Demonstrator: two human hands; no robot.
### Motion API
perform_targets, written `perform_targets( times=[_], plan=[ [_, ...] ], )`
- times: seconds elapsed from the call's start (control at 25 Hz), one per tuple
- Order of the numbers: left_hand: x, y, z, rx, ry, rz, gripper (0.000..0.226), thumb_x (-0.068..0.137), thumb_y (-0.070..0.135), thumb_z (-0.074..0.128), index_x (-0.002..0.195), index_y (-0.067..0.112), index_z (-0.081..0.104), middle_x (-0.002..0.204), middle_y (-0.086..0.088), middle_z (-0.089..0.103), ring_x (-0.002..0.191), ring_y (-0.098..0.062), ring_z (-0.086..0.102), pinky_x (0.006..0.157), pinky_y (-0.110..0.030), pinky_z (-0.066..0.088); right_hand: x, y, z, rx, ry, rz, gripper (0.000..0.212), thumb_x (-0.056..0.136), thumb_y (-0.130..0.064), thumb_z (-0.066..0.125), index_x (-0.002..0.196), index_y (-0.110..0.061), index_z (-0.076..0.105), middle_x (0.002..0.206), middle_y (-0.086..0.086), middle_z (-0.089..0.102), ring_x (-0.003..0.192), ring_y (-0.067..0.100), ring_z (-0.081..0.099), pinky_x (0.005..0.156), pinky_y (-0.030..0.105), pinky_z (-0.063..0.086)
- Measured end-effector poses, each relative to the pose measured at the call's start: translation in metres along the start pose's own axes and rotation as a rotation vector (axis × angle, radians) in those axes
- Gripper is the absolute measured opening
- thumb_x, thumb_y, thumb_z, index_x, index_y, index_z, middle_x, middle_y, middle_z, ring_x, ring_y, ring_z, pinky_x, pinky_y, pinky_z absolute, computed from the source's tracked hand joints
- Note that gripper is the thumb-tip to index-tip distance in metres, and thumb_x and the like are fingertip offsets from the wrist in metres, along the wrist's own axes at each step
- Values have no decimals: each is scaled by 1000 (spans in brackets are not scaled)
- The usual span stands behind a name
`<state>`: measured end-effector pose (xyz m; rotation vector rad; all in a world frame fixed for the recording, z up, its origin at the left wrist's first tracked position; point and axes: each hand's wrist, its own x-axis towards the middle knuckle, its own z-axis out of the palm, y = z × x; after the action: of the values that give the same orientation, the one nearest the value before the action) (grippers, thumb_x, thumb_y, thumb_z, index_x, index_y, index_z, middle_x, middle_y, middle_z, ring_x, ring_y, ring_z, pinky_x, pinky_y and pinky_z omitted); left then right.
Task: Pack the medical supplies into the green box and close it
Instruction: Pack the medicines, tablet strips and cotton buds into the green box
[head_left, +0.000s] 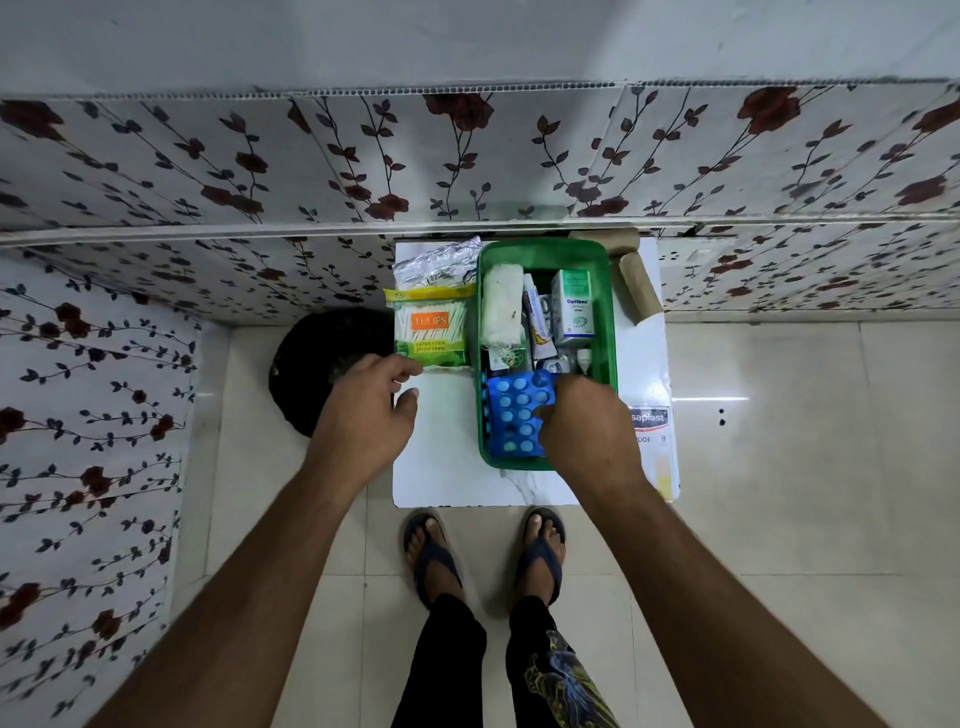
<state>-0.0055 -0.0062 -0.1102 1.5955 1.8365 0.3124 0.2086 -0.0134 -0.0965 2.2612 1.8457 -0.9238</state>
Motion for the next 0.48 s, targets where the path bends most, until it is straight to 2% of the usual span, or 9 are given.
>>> perform_targets(
  times=[0.08,0.16,0.24,0.32,0.36,0.48],
  plan=[
    [3,0,0,-12,24,-13,27,88,12,63,114,18,66,111,-4,63,92,-16,63,83,-31,51,-5,-1,-9,-47,2,-17,4,85,-11,61,89,-9,59,87,10,63,86,32,66,62,27,36],
    [12,2,-3,-46,78,-47,36,85,14,67,121,18,62,116,-6,61,93,-15,61,85,-33,52,-5,0,-29,-5,121,-23,5,86,-15,60,88,-10,62,79,8,62,80,32,66,61,29,41],
    [28,3,-7,-56,78,-64,59,79,19,75,133,21,52,128,-9,53,106,-20,58,89,-34,49,8,9,-55,152,344,9,15,88,-19,59,97,-15,70,85,5,72,74,29,66,65,30,48],
    [46,3,-7,57,-12,-15,87,70,28,84,144,24,38,141,-11,41,124,-28,46,101,-40,43,38,29,-72,263,477,97,23,86,-21,57,105,-17,71,95,7,75,82,30,67,72,33,52],
    [54,4,-5,158,-68,20,99,65,34,86,148,25,32,147,-12,35,131,-31,39,105,-43,40,57,40,-74,257,477,141,28,86,-24,57,110,-17,70,102,9,74,89,32,67,76,35,52],
    [73,6,2,451,-197,116,120,56,51,86,152,27,19,156,-8,25,139,-34,25,107,-53,35,103,65,-63,149,311,202,41,88,-36,56,118,-9,64,113,17,69,102,36,64,83,37,50]
  ],
)
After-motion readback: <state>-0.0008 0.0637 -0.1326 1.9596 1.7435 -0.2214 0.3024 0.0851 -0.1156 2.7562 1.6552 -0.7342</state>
